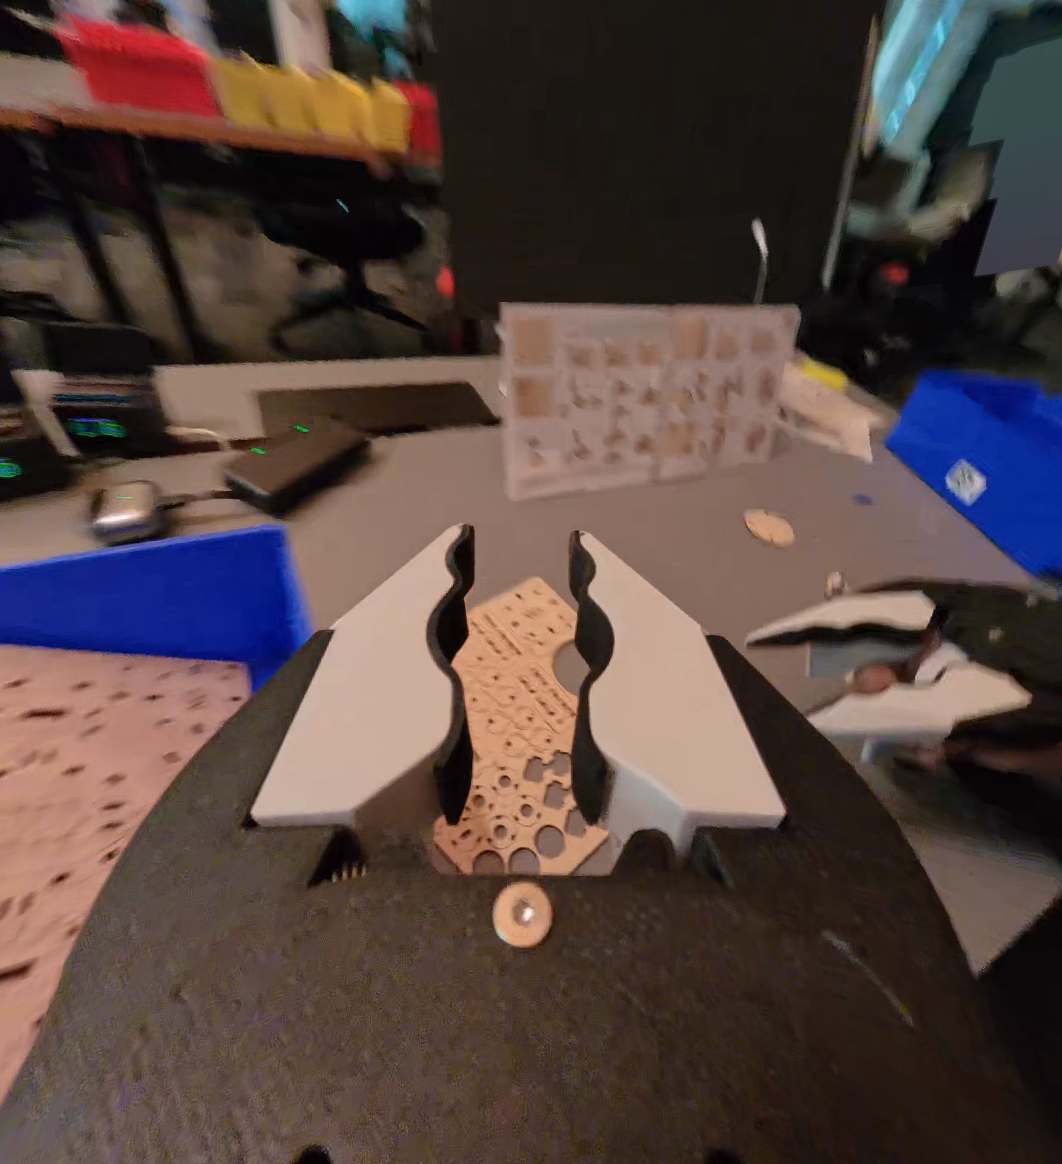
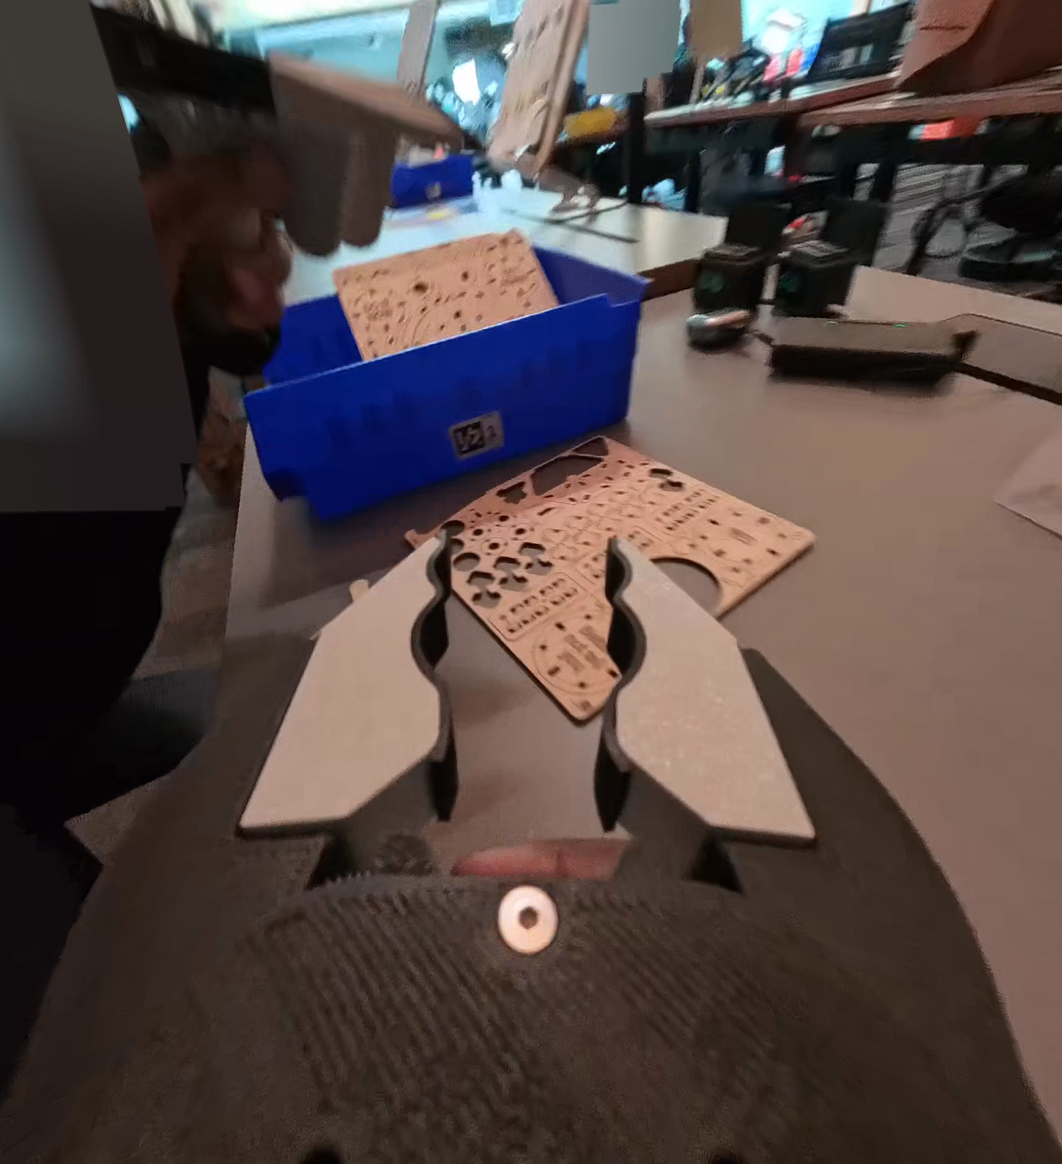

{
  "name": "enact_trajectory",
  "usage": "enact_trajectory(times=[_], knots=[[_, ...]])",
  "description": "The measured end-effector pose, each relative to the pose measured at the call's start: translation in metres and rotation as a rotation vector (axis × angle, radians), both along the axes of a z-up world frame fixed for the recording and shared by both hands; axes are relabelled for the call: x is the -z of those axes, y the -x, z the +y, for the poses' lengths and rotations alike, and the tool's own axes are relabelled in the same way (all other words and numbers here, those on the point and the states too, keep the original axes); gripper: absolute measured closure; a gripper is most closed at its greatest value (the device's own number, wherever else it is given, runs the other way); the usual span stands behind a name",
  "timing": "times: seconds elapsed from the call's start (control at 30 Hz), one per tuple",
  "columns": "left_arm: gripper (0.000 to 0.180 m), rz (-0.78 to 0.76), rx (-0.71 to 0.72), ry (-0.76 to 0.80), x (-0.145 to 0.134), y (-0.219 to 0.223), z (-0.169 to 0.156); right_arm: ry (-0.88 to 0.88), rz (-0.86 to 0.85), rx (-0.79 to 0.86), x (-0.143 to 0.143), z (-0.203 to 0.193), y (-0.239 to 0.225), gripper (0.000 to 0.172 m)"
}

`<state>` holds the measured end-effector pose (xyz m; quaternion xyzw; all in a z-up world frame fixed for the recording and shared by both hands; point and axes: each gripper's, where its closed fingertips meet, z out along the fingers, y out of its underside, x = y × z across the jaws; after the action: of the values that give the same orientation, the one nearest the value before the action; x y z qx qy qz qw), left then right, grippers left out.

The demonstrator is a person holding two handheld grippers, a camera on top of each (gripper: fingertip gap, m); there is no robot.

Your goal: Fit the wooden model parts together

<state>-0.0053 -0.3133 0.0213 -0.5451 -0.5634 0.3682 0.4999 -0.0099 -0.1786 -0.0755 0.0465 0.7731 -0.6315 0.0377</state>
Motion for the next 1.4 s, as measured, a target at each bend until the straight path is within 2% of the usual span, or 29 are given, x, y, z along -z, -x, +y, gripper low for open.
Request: enact_trajectory(times=[0.07, 0.13, 0.23, 0.37, 0.47, 0.53, 0.6, 0.67, 0.77, 0.83, 0.9, 0.97, 1.13, 1.23, 1.4], knots=[[0.154, 0.104, -0.062, -0.071, -0.021, -0.02, -0.022, -0.064, 0.084, -0.043, 0.011, -0.027, -0.013, 0.128], [0.155, 0.178, -0.07, -0.132, -0.033, -0.033, -0.034, -0.184, 0.131, -0.078, 0.035, -0.052, -0.02, 0.129], [0.155, 0.188, -0.061, -0.189, -0.028, -0.038, -0.045, -0.315, 0.082, -0.12, 0.062, -0.079, -0.032, 0.119], [0.154, 0.187, -0.027, -0.23, -0.021, -0.032, -0.044, -0.344, 0.05, -0.128, 0.065, -0.103, -0.037, 0.116], [0.154, 0.201, 0.012, -0.253, -0.019, -0.025, -0.036, -0.31, 0.1, -0.056, 0.052, -0.115, -0.019, 0.113], [0.154, 0.168, 0.016, -0.232, -0.012, -0.017, -0.032, -0.237, 0.098, -0.013, 0.033, -0.115, -0.005, 0.108], [0.154, 0.078, -0.056, -0.135, 0.006, -0.01, -0.037, -0.149, 0.075, 0.037, 0.017, -0.108, 0.011, 0.103], [0.153, 0.021, -0.115, -0.05, 0.017, -0.004, -0.042, -0.069, 0.039, 0.089, 0.01, -0.096, 0.028, 0.107], [0.139, 0.053, -0.129, -0.049, 0.016, 0.002, -0.039, 0.003, 0.017, 0.197, 0.015, -0.08, 0.056, 0.113], [0.131, 0.078, -0.11, -0.073, 0.014, 0.004, -0.035, 0.076, 0.046, 0.299, 0.006, -0.072, 0.074, 0.11], [0.129, 0.1, -0.101, -0.073, 0.012, 0.004, -0.033, 0.124, 0.08, 0.317, -0.003, -0.069, 0.076, 0.116], [0.128, 0.127, -0.103, -0.07, 0.007, 0.003, -0.033, 0.1, 0.101, 0.273, 0.001, -0.073, 0.068, 0.126], [0.135, 0.144, -0.044, -0.131, 0.005, 0.002, -0.026, -0.039, 0.214, 0.265, 0.024, -0.082, 0.061, 0.106], [0.136, 0.165, -0.014, -0.161, 0.003, 0.002, -0.023, -0.043, 0.28, 0.251, 0.024, -0.083, 0.055, 0.111], [0.137, 0.201, 0.0, -0.167, -0.001, -0.001, -0.022, -0.062, 0.291, 0.216, 0.027, -0.085, 0.048, 0.112]])
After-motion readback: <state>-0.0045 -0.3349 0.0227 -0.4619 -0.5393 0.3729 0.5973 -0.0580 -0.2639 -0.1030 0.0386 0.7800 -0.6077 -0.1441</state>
